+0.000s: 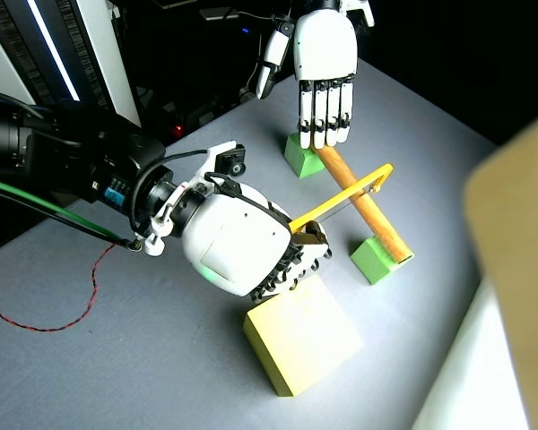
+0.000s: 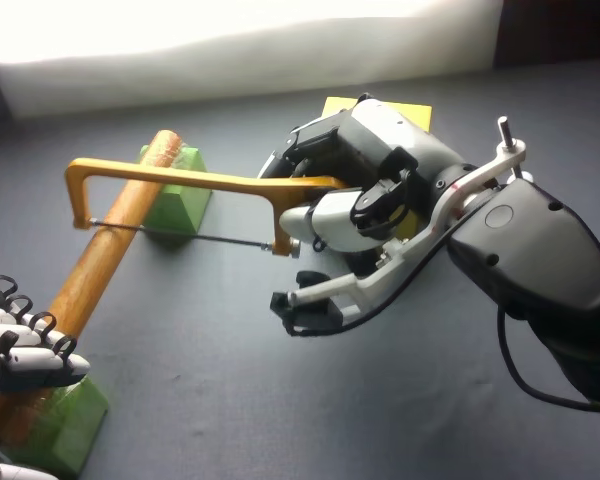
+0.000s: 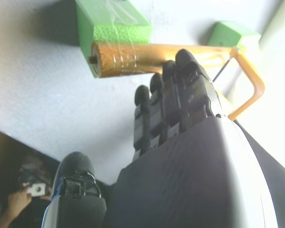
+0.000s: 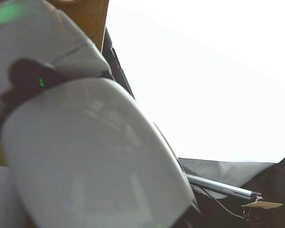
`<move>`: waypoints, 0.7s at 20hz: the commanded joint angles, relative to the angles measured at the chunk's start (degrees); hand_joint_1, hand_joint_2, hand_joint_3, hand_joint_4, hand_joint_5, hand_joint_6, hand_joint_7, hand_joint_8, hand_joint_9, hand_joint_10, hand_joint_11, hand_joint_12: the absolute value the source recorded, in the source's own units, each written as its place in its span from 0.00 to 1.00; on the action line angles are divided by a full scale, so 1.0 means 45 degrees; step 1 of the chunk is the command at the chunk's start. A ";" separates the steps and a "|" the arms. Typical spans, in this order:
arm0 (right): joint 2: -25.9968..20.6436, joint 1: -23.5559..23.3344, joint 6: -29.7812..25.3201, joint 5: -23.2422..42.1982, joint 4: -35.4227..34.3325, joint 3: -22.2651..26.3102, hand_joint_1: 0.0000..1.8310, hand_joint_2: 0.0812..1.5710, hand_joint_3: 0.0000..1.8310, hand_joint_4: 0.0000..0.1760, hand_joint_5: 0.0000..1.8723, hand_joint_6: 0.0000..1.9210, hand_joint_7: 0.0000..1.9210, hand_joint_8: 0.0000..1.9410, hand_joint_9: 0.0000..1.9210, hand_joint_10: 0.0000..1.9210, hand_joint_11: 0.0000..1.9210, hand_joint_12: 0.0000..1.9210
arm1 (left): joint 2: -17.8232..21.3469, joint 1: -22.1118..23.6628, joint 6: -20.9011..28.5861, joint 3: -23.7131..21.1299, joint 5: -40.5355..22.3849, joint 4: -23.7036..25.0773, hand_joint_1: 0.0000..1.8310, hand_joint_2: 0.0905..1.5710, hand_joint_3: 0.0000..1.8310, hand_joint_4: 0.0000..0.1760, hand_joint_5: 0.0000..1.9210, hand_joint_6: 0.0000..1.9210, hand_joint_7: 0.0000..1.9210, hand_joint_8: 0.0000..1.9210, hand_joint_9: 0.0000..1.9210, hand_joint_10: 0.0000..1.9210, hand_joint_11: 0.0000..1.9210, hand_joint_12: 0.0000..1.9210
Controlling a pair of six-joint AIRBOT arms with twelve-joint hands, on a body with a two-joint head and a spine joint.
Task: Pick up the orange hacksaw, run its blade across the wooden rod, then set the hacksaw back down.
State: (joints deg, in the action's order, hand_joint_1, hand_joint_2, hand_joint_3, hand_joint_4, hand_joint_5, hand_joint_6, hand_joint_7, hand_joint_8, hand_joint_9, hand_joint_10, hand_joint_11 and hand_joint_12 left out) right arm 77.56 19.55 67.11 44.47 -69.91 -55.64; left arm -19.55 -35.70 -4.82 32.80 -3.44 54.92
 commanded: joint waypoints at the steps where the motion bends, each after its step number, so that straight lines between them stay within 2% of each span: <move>1: -0.0180 -0.0256 -0.0114 0.0518 0.0849 0.0111 0.75 0.70 0.00 0.00 0.46 0.50 0.51 0.50 0.50 0.66 0.43 0.72 | 0.0017 0.0125 0.0018 -0.0034 -0.0321 -0.0063 0.00 0.75 0.00 0.00 0.12 0.00 0.12 0.00 0.11 0.00 0.00 0.27; 7: -0.1865 -0.0818 -0.0021 0.0650 0.0846 0.1390 0.75 0.70 0.00 0.00 0.45 0.51 0.51 0.50 0.49 0.67 0.43 0.73 | 0.0018 0.0124 0.0018 -0.0074 -0.0291 -0.0063 0.00 0.75 0.00 0.00 0.11 0.00 0.11 0.00 0.10 0.00 0.00 0.25; 10: -0.2875 -0.0620 -0.0245 0.1269 0.0847 0.2146 0.75 0.70 0.00 0.00 0.46 0.51 0.51 0.49 0.49 0.66 0.42 0.73 | 0.0019 0.0138 0.0018 -0.0065 -0.0289 -0.0063 0.00 0.75 0.00 0.00 0.11 0.00 0.11 0.00 0.10 0.00 0.00 0.24; 14: -0.3674 -0.0224 -0.1035 0.1532 0.0887 0.2725 0.75 0.70 0.00 0.00 0.46 0.51 0.51 0.49 0.49 0.67 0.41 0.73 | 0.0018 0.0137 -0.0066 0.0073 -0.0460 -0.0062 0.00 0.75 0.00 0.00 0.12 0.01 0.11 0.00 0.10 0.00 0.00 0.27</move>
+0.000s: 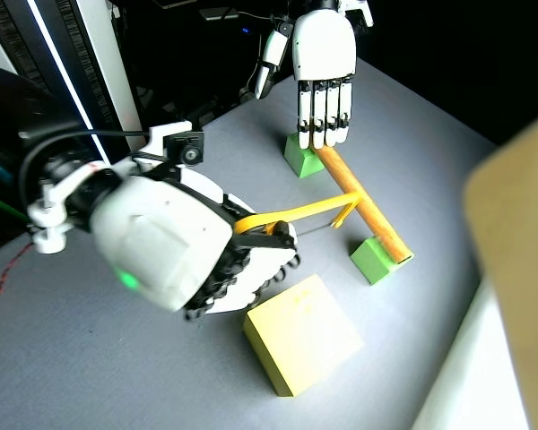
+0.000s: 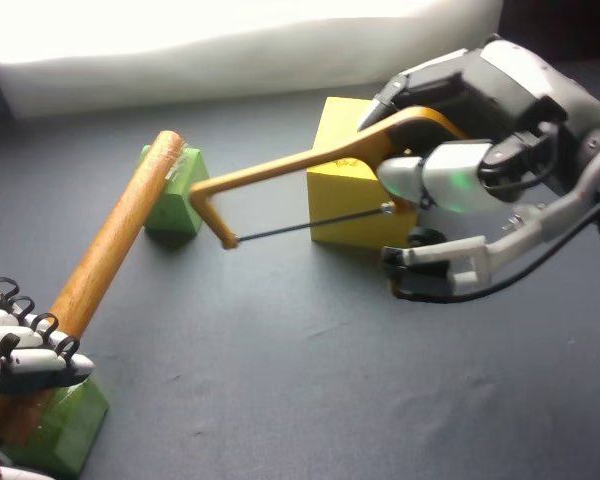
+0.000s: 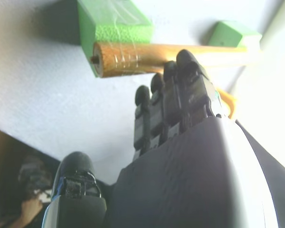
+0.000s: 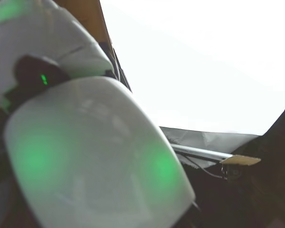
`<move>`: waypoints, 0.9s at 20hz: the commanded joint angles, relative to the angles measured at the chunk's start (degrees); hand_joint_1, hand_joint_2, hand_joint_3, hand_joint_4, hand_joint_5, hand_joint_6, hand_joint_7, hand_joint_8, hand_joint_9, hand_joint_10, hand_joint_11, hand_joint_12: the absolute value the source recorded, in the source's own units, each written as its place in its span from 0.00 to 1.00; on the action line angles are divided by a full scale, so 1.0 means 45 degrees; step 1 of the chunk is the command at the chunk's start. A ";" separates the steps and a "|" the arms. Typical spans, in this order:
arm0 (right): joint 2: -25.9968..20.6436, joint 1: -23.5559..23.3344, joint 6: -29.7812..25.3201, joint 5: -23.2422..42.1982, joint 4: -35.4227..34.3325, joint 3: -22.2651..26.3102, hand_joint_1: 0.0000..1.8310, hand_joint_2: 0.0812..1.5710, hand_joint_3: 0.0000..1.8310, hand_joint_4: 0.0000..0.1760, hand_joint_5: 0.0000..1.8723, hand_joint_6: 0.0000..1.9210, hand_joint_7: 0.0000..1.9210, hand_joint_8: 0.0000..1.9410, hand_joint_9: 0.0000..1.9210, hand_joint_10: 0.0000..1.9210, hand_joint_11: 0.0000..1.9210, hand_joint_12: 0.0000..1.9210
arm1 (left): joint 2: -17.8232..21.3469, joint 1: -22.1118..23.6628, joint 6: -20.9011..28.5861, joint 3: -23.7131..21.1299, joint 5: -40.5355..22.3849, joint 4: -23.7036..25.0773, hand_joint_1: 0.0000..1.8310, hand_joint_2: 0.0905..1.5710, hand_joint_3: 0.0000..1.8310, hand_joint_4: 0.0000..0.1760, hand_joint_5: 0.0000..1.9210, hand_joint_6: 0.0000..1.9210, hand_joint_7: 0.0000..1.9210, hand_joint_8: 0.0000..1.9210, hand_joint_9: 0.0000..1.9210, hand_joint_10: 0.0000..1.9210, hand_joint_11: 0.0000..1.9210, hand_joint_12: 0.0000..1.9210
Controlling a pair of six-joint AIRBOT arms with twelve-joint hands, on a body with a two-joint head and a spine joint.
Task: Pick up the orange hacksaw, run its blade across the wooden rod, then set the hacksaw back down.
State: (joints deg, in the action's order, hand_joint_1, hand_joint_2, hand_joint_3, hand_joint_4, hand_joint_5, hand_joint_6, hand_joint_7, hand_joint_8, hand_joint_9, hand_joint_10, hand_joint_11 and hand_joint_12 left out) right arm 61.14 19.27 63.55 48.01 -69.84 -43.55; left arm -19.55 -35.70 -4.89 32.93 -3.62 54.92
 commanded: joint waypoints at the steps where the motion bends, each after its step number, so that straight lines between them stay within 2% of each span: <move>1: -0.0074 -0.0028 -0.0446 0.0899 0.0910 0.0108 0.75 0.70 0.00 0.00 0.46 0.51 0.51 0.49 0.49 0.67 0.41 0.73 | 0.0012 0.0144 -0.0053 0.0094 -0.0487 -0.0062 0.01 0.75 0.00 0.00 0.12 0.01 0.12 0.00 0.11 0.00 0.00 0.28; 6: 0.0097 0.1285 -0.1922 0.1808 0.1587 0.0154 0.75 0.70 0.00 0.00 0.45 0.53 0.50 0.51 0.49 0.67 0.41 0.74 | -0.0029 0.0218 -0.0338 0.0494 -0.1625 -0.0047 0.00 0.75 0.00 0.00 0.12 0.00 0.11 0.00 0.11 0.00 0.00 0.26; 9: 0.0191 0.2330 -0.2734 0.2441 0.2333 0.0154 0.75 0.70 0.00 0.00 0.46 0.52 0.50 0.50 0.49 0.68 0.41 0.76 | -0.0037 0.0183 -0.0348 0.0979 -0.3147 0.0948 0.00 0.75 0.00 0.00 0.12 0.00 0.10 0.00 0.09 0.00 0.00 0.23; 10: 0.0215 0.2767 -0.3137 0.2548 0.2680 0.0153 0.75 0.70 0.00 0.00 0.46 0.52 0.50 0.51 0.49 0.67 0.41 0.76 | 0.0002 0.0110 -0.0348 0.1091 -0.3441 0.0987 0.00 0.75 0.00 0.00 0.11 0.00 0.10 0.00 0.09 0.00 0.00 0.24; 13: 0.0301 0.3819 -0.4074 0.2949 0.3467 0.0163 0.75 0.71 0.00 0.00 0.45 0.54 0.49 0.52 0.48 0.68 0.41 0.75 | -0.0031 -0.0185 -0.0426 0.1432 -0.4464 0.0824 0.00 0.75 0.00 0.00 0.10 0.00 0.09 0.00 0.09 0.00 0.00 0.22; 15: 0.0345 0.4738 -0.4950 0.3434 0.3873 0.0206 0.75 0.71 0.00 0.00 0.44 0.54 0.48 0.54 0.47 0.69 0.39 0.77 | -0.0117 -0.0198 -0.0491 0.1603 -0.5199 0.0823 0.01 0.75 0.00 0.00 0.11 0.00 0.10 0.00 0.10 0.00 0.00 0.26; 18: 0.0367 0.5736 -0.5413 0.4274 0.4138 0.0290 0.75 0.73 0.00 0.00 0.42 0.56 0.46 0.58 0.45 0.72 0.37 0.79 | -0.0132 -0.0211 -0.0635 0.1783 -0.6045 0.0223 0.00 0.75 0.00 0.00 0.12 0.00 0.11 0.00 0.10 0.00 0.00 0.29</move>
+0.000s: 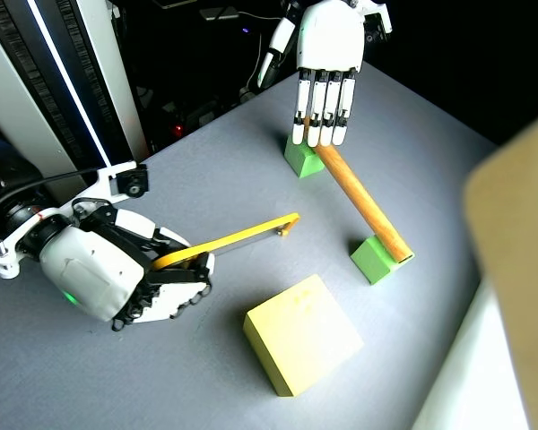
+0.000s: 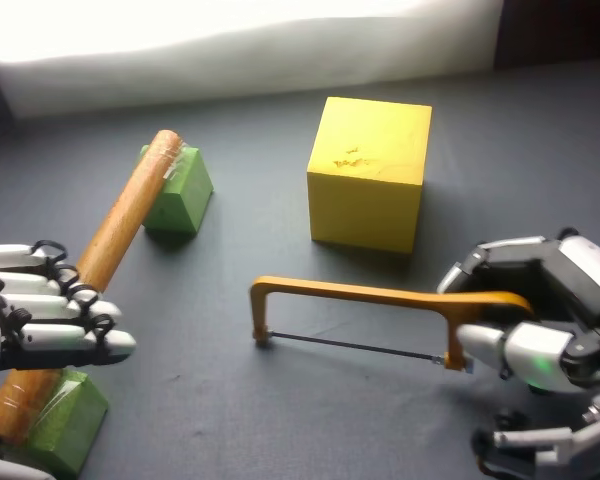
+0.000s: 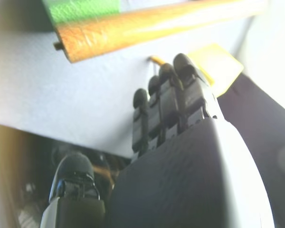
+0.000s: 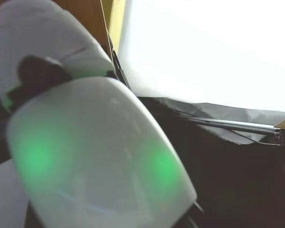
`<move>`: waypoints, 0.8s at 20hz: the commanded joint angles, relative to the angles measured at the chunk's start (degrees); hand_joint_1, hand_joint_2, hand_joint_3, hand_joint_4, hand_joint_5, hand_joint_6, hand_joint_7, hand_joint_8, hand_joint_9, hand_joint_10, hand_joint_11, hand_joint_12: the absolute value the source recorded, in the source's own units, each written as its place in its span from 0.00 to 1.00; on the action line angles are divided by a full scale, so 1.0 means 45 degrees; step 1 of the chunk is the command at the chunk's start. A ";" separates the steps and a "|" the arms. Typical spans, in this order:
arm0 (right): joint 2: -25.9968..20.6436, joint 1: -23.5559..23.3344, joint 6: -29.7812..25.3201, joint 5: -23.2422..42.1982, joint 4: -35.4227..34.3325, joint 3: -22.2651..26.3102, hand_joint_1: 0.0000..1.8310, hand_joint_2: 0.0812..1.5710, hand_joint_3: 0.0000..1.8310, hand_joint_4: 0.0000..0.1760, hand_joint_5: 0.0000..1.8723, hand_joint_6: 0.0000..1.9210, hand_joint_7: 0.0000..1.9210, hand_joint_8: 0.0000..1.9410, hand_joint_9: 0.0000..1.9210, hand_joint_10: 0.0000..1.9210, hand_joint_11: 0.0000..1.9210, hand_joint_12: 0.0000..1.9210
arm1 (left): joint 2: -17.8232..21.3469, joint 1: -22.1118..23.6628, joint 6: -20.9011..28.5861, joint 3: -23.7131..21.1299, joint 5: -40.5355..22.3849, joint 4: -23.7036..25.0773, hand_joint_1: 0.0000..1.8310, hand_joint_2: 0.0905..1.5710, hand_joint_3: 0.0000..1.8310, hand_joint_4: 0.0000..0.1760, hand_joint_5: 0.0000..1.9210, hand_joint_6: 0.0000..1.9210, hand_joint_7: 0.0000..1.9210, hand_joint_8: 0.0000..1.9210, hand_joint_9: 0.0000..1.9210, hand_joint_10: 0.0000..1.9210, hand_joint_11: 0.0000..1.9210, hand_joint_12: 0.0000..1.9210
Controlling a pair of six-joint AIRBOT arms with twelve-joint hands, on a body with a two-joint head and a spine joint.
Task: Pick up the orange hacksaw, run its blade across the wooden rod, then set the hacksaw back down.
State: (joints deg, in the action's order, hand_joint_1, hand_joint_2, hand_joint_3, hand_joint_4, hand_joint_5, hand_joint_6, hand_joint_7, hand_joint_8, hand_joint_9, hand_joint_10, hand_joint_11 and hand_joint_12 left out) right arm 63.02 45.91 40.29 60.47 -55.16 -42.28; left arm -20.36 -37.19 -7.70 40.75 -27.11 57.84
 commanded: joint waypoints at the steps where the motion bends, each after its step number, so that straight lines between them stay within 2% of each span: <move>1: -0.0011 0.0087 -0.0384 0.1731 0.0975 0.0005 0.74 0.73 0.00 0.00 0.41 0.58 0.46 0.58 0.44 0.72 0.36 0.79 | 0.0007 0.0117 -0.0120 0.0212 -0.1427 -0.0552 0.00 0.75 0.00 0.00 0.12 0.00 0.11 0.00 0.10 0.00 0.00 0.28; 5: 0.0119 0.0655 -0.0777 0.1968 0.1064 0.0003 0.73 0.74 0.00 0.00 0.38 0.62 0.45 0.59 0.45 0.73 0.35 0.80 | -0.0108 0.0091 -0.0166 0.0735 -0.3324 -0.0664 0.00 0.76 0.00 0.00 0.11 0.00 0.10 0.00 0.09 0.00 0.00 0.26; 6: 0.0130 0.0708 -0.0809 0.1960 0.1143 0.0003 0.66 0.75 0.00 0.00 0.39 0.65 0.45 0.64 0.41 0.56 0.35 0.79 | -0.0151 0.0133 -0.0167 0.0864 -0.3688 -0.0669 0.00 0.76 0.00 0.00 0.12 0.00 0.11 0.00 0.10 0.00 0.00 0.28; 7: 0.0148 0.0749 -0.0854 0.1910 0.1243 0.0005 0.65 0.76 0.00 0.00 0.38 0.67 0.45 0.65 0.41 0.46 0.34 0.78 | -0.0199 0.0142 -0.0244 0.1047 -0.4297 -0.0668 0.00 0.76 0.00 0.00 0.11 0.00 0.10 0.00 0.10 0.00 0.00 0.26; 11: 0.0142 0.0923 -0.1135 0.1587 0.1811 0.0007 0.63 0.78 0.00 0.00 0.36 0.72 0.43 0.66 0.38 0.37 0.28 0.78 | -0.0295 0.0147 -0.0385 0.1427 -0.5854 -0.0666 0.00 0.76 0.00 0.00 0.10 0.00 0.10 0.00 0.09 0.00 0.00 0.25; 12: 0.0135 0.0928 -0.1169 0.1587 0.1921 0.0006 0.62 0.74 0.00 0.00 0.34 0.35 0.38 0.35 0.37 0.34 0.24 0.77 | -0.0318 0.0175 -0.0385 0.1442 -0.5971 -0.0662 0.00 0.76 0.00 0.00 0.10 0.00 0.10 0.00 0.09 0.00 0.00 0.27; 13: 0.0111 0.0925 -0.1217 0.1588 0.2100 0.0005 0.60 0.73 0.00 0.00 0.36 0.16 0.38 0.16 0.36 0.29 0.22 0.76 | -0.0392 0.0248 -0.0398 0.1457 -0.6034 -0.0644 0.00 0.76 0.00 0.00 0.11 0.00 0.10 0.00 0.09 0.00 0.00 0.27; 14: 0.0055 0.0879 -0.1241 0.1601 0.2299 -0.0002 0.59 0.72 0.00 0.00 0.37 0.08 0.39 0.06 0.35 0.23 0.20 0.76 | -0.0472 0.0302 -0.0451 0.1467 -0.6058 -0.0533 0.00 0.75 0.00 0.00 0.11 0.00 0.10 0.00 0.09 0.00 0.00 0.27; 16: -0.0149 0.0623 -0.1234 0.1585 0.2722 -0.0039 0.55 0.70 0.00 0.00 0.32 0.01 0.33 0.00 0.32 0.08 0.13 0.73 | -0.0565 0.0341 -0.0547 0.1430 -0.6366 -0.0192 0.01 0.76 0.00 0.00 0.12 0.00 0.11 0.00 0.10 0.00 0.00 0.26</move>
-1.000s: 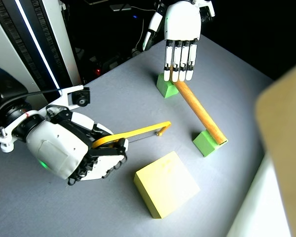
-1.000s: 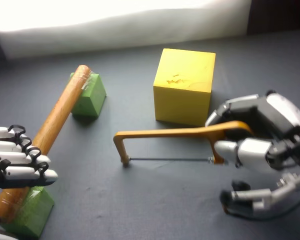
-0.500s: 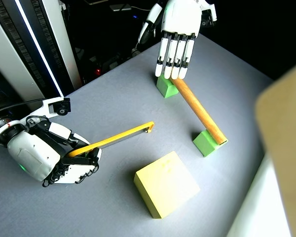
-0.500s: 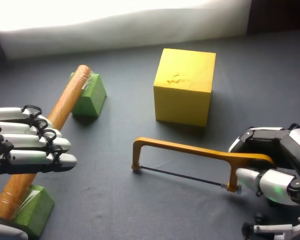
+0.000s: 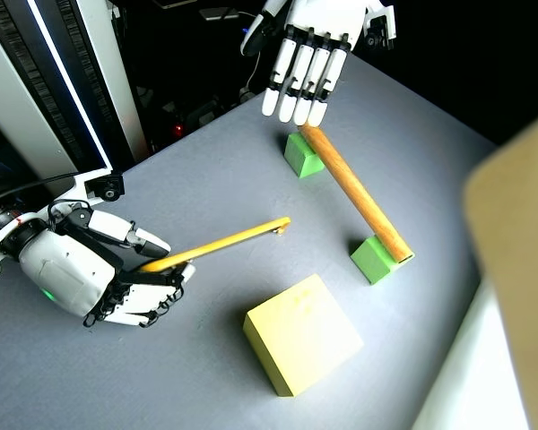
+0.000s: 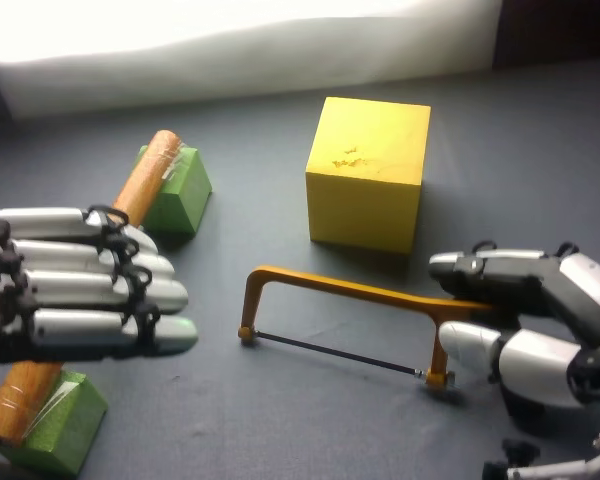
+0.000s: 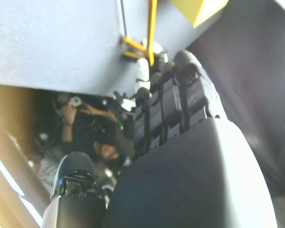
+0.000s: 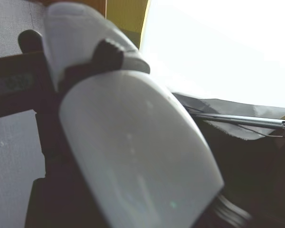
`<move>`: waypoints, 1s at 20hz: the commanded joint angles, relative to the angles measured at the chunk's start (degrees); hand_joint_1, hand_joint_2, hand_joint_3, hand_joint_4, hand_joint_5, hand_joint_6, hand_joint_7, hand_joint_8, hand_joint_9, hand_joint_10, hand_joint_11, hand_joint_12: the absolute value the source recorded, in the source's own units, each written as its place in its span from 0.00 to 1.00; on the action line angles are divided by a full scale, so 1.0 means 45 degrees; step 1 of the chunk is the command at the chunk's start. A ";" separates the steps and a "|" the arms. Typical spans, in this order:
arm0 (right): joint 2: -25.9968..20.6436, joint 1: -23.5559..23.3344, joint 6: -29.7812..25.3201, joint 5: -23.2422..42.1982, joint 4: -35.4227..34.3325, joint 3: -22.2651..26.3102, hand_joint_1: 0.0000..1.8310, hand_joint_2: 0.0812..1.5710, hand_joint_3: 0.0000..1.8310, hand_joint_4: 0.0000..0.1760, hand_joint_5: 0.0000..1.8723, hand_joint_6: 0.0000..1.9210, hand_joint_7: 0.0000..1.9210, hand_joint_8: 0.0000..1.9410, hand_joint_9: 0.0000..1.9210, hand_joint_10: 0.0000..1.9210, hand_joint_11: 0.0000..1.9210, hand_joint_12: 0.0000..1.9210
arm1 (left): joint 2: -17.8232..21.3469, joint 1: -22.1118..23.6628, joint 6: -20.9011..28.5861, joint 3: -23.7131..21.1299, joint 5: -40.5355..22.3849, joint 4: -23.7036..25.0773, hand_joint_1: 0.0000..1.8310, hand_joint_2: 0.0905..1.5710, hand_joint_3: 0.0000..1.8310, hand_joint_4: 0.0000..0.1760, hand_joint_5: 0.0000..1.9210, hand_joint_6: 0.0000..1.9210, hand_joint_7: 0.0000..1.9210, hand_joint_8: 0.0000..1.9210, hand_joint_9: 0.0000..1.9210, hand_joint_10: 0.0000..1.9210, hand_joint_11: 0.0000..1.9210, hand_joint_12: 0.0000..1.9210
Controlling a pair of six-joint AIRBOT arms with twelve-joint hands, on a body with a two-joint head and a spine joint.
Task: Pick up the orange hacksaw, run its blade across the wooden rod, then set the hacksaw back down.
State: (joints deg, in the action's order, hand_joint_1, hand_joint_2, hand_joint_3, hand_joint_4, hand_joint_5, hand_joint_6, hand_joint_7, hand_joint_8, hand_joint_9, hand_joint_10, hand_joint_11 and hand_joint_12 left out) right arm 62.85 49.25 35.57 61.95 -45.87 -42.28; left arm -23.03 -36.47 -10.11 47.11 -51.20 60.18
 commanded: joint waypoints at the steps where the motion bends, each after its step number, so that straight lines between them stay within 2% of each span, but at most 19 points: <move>1: -0.0175 -0.0213 -0.0206 0.1261 0.0703 -0.0039 0.53 0.70 0.00 0.00 0.28 0.00 0.28 0.00 0.29 0.04 0.08 0.72 | 0.0024 0.0188 -0.0011 -0.0033 -0.1027 -0.0694 0.00 0.76 0.00 0.00 0.11 0.00 0.10 0.00 0.09 0.00 0.00 0.24; 2: -0.0312 -0.0389 -0.0320 0.1285 0.0727 -0.0036 0.51 0.70 0.00 0.00 0.23 0.00 0.23 0.00 0.24 0.01 0.03 0.69 | 0.0024 0.0202 -0.0010 -0.0073 -0.1057 -0.0694 0.00 0.76 0.00 0.00 0.10 0.00 0.10 0.00 0.09 0.00 0.00 0.25; 4: -0.0634 -0.0824 -0.0291 0.1338 0.0878 -0.0039 0.48 0.68 0.00 0.00 0.16 0.00 0.17 0.00 0.16 0.00 0.00 0.58 | -0.0031 0.0279 0.0004 -0.0025 -0.1138 -0.0694 0.02 0.76 0.00 0.00 0.11 0.00 0.10 0.00 0.09 0.00 0.00 0.25; 5: -0.0829 -0.1161 -0.0234 0.1340 0.1020 -0.0046 0.46 0.67 0.00 0.00 0.13 0.00 0.12 0.00 0.11 0.00 0.00 0.46 | -0.0063 0.0309 0.0004 0.0037 -0.1151 -0.0694 0.02 0.76 0.00 0.00 0.12 0.01 0.11 0.00 0.10 0.00 0.00 0.26; 6: -0.1024 -0.1525 -0.0109 0.1337 0.1244 -0.0048 0.46 0.65 0.00 0.00 0.12 0.00 0.11 0.00 0.10 0.00 0.00 0.40 | -0.0086 0.0325 0.0004 0.0109 -0.1143 -0.0694 0.03 0.75 0.00 0.00 0.12 0.01 0.11 0.00 0.10 0.00 0.00 0.26; 9: -0.1662 -0.2696 -0.0015 0.0649 0.2408 -0.0118 0.41 0.64 0.00 0.00 0.10 0.00 0.09 0.00 0.07 0.00 0.00 0.33 | -0.0084 0.0336 0.0004 0.0306 -0.1367 -0.0699 0.01 0.76 0.00 0.00 0.11 0.00 0.10 0.00 0.08 0.00 0.00 0.22; 10: -0.2044 -0.3227 -0.0178 -0.0151 0.3614 -0.0287 0.40 0.64 0.00 0.00 0.10 0.00 0.09 0.00 0.07 0.00 0.00 0.33 | -0.0057 0.0304 0.0004 0.0381 -0.1448 -0.0699 0.00 0.76 0.00 0.00 0.10 0.00 0.10 0.00 0.08 0.00 0.00 0.21; 11: -0.2351 -0.3981 -0.1168 -0.1305 0.6130 -0.0870 0.30 0.68 0.00 0.00 0.14 0.00 0.14 0.00 0.16 0.01 0.00 0.53 | -0.0001 0.0241 0.0004 0.0437 -0.1647 -0.0699 0.02 0.76 0.00 0.00 0.12 0.00 0.11 0.00 0.09 0.00 0.00 0.24; 12: -0.2423 -0.4242 -0.1666 -0.1689 0.7215 -0.1134 0.30 0.68 0.00 0.00 0.14 0.00 0.14 0.00 0.16 0.01 0.00 0.53 | 0.0010 0.0219 0.0004 0.0446 -0.1707 -0.0699 0.02 0.76 0.00 0.00 0.12 0.00 0.11 0.00 0.09 0.00 0.00 0.24; 13: -0.2492 -0.4555 -0.2169 -0.2042 0.8456 -0.1430 0.28 0.69 0.00 0.00 0.16 0.01 0.16 0.00 0.19 0.02 0.00 0.59 | 0.0023 0.0218 0.0004 0.0459 -0.1748 -0.0699 0.02 0.76 0.00 0.00 0.12 0.00 0.11 0.00 0.10 0.00 0.00 0.26; 15: -0.2474 -0.5254 -0.3758 -0.2205 1.3269 -0.2534 0.26 0.72 0.00 0.00 0.27 0.02 0.29 0.02 0.33 0.06 0.10 0.69 | 0.0063 0.0157 0.0003 0.0524 -0.1887 -0.0700 0.07 0.74 0.00 0.00 0.15 0.00 0.15 0.00 0.13 0.00 0.01 0.34; 16: -0.2463 -0.5406 -0.4227 -0.2125 1.4733 -0.2807 0.27 0.73 0.00 0.00 0.32 0.01 0.35 0.01 0.37 0.12 0.14 0.73 | 0.0060 0.0149 0.0003 0.0557 -0.1931 -0.0700 0.08 0.74 0.00 0.00 0.16 0.00 0.16 0.00 0.15 0.00 0.01 0.37; 17: -0.2395 -0.5614 -0.4637 -0.1254 1.7557 -0.3347 0.27 0.74 0.00 0.00 0.40 0.01 0.45 0.04 0.38 0.33 0.21 0.81 | 0.0053 0.0144 0.0013 0.0641 -0.2017 -0.0710 0.10 0.75 0.00 0.00 0.20 0.00 0.20 0.00 0.19 0.00 0.03 0.41; 18: -0.2263 -0.5707 -0.4563 -0.0304 1.9411 -0.3805 0.27 0.74 0.00 0.00 0.45 0.02 0.51 0.07 0.36 0.51 0.26 0.86 | 0.0044 0.0140 0.0013 0.0734 -0.2082 -0.0710 0.12 0.75 0.00 0.00 0.22 0.00 0.24 0.00 0.24 0.01 0.06 0.45; 19: -0.2001 -0.5753 -0.3925 0.1070 2.1142 -0.4428 0.27 0.76 0.00 0.00 0.49 0.06 0.49 0.24 0.35 0.67 0.32 0.94 | 0.0049 0.0061 0.0013 0.0842 -0.2219 -0.0710 0.14 0.76 0.00 0.00 0.29 0.01 0.34 0.02 0.34 0.04 0.13 0.50; 20: -0.1794 -0.5920 -0.3119 0.2396 2.2770 -0.4950 0.27 0.78 0.00 0.00 0.43 0.36 0.43 0.55 0.37 0.83 0.39 0.99 | 0.0060 0.0023 0.0013 0.0912 -0.2310 -0.0709 0.17 0.78 0.00 0.00 0.37 0.01 0.46 0.05 0.44 0.10 0.21 0.56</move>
State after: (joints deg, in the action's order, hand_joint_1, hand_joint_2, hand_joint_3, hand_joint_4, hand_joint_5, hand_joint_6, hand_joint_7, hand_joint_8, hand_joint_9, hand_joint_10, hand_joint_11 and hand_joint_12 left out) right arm 55.24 23.44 21.30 62.76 62.11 -64.82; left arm -23.29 -36.73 -10.20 51.03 -57.04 60.66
